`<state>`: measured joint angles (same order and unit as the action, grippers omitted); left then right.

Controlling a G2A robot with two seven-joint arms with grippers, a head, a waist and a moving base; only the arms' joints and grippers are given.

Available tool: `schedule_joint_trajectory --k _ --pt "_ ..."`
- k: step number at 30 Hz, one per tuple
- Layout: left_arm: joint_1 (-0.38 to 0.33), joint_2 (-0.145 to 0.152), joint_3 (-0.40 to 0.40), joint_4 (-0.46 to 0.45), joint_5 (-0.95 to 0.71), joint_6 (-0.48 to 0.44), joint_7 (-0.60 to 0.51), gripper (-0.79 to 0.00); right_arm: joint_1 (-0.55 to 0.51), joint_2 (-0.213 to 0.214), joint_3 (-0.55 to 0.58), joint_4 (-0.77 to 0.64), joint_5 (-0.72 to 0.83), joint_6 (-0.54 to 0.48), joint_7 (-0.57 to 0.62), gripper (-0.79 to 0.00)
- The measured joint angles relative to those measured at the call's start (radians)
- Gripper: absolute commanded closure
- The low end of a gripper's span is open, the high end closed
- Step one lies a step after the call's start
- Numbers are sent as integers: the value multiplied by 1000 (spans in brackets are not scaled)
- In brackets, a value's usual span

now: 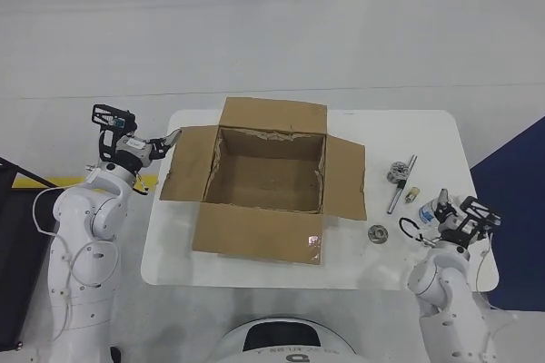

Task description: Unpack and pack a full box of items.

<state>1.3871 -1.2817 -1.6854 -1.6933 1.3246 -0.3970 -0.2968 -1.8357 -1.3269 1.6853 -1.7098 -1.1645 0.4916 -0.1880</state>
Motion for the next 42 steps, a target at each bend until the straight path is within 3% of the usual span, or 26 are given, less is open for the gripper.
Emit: schedule_joint_trajectory --k 1,2,4,5,10,20,42 --pt "0 0 0 0 0 0 0 -785 -3 0 3 -4 2 -9 6 -588" --pt "0 0 0 0 0 0 0 -785 -8 0 6 -8 4 -22 11 -385" --pt "0 0 0 0 0 0 0 -785 -19 -1 9 -15 1 -45 16 -314" --pt "0 0 0 0 0 0 0 -785 -22 -1 9 -16 -1 -51 19 -234" --pt "0 0 0 0 0 0 0 -785 -24 -3 7 -17 -13 -74 38 0" --pt "0 0 0 0 0 0 0 -785 -41 -6 17 -36 -24 -117 63 0" --pt "0 0 0 0 0 0 0 -785 -212 -29 52 -234 38 -184 -131 0"
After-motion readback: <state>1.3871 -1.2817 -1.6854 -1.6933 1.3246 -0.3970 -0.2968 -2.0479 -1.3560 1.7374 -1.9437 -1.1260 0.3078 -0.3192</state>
